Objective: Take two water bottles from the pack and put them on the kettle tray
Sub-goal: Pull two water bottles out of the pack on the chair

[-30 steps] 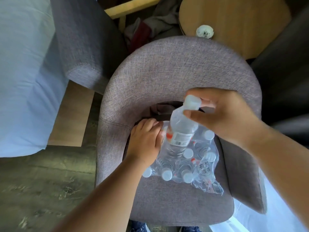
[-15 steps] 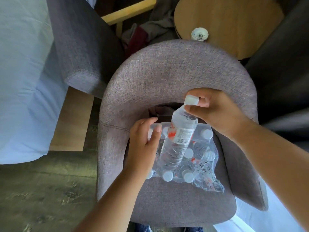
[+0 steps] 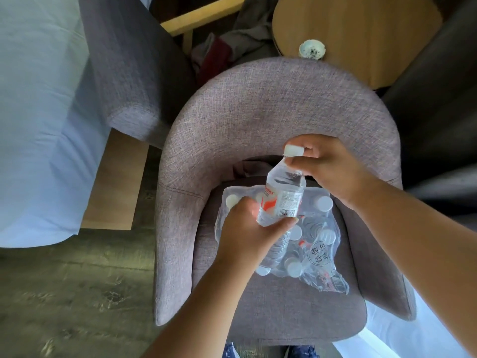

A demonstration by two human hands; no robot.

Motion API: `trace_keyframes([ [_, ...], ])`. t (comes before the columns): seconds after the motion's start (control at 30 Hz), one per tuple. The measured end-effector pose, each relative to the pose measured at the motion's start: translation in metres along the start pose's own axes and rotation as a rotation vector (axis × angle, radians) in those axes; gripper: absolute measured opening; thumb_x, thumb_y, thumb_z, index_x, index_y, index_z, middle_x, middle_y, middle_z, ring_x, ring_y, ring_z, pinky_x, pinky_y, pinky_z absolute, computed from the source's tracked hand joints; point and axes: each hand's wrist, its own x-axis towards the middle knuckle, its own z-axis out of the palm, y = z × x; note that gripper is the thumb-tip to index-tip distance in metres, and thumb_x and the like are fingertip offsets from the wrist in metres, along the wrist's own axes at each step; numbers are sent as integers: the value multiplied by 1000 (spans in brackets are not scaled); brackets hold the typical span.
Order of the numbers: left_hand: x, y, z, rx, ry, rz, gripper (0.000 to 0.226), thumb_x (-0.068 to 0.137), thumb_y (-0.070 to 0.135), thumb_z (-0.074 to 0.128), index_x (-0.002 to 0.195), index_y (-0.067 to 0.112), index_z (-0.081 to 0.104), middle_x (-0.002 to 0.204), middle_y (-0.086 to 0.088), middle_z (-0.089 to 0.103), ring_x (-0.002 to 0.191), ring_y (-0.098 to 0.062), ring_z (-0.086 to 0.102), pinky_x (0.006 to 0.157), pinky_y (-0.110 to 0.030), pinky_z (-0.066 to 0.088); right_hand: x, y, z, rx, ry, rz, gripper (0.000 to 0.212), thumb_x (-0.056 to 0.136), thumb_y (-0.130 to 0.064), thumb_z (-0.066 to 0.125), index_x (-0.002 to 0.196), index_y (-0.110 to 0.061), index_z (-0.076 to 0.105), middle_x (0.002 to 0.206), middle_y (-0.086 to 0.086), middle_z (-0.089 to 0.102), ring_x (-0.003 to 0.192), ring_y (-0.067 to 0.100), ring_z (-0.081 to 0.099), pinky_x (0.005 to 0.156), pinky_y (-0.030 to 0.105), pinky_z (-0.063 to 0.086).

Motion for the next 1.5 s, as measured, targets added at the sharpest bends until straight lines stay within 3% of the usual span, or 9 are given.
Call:
trace_keyframes([
  [0.2,-4,-8,4,-160,-321,-95,70,63,62,87,121,36,57,104,19,76,93,8,69,74,-15,49,-2,3,-2,2,-11,-6,11,94,-7,72,103,-13,73,96,2,74,99,19,72,99,52,54],
  [0.3,-4,-8,13,-201,-227,-101,70,61,54,91,119,33,58,101,13,78,90,1,74,73,-16,52,-3,3,0,-29,13,15,17,95,-15,72,112,-15,72,109,1,75,112,21,71,104,53,53],
  [0.5,-18,-13,20,-419,-147,-106,53,66,41,90,113,35,66,102,12,81,92,-3,77,81,-28,61,-43,14,18,-112,249,-72,32,97,-37,65,127,-27,62,98,-19,72,97,-9,68,83,1,49],
  [0.63,-21,-17,7,-466,-90,-77,51,66,44,89,112,37,68,100,9,81,91,-6,79,82,-33,64,-83,37,26,-331,415,-126,14,93,-24,65,104,-17,69,82,-3,70,79,19,69,70,35,59],
  [0.73,-16,-19,-6,-503,-71,-105,31,78,33,88,100,46,71,94,17,81,82,2,77,64,-11,58,-95,51,38,-635,293,-175,7,87,-8,75,83,-13,73,76,4,69,71,30,68,56,36,56],
  [0.93,-11,-14,-9,-528,-130,-169,31,83,40,85,110,37,70,97,25,80,86,9,75,58,-2,52,-82,65,67,-1186,-4,-131,27,85,-45,76,102,-24,72,84,-2,72,71,25,71,68,30,45],
  [1.07,-15,-16,-7,-546,-149,-165,24,85,33,85,103,39,70,92,28,79,81,12,74,58,2,49,-71,85,78,-1356,-81,-154,57,87,-38,73,140,-27,53,105,0,74,89,25,74,93,43,36],
  [1.27,-15,-16,-7,-597,-128,-160,30,85,36,84,112,37,72,99,20,81,89,5,76,62,-2,53,-80,78,61,-1123,36,-254,33,74,-43,84,101,-25,81,70,-2,77,62,23,74,79,37,47],
  [1.5,-14,-19,-9,-627,-148,-182,40,79,43,86,114,33,71,101,17,82,90,2,77,64,-3,54,-125,31,18,-702,252,-352,33,73,-43,81,97,-22,83,76,-16,73,66,7,56,72,24,43],
])
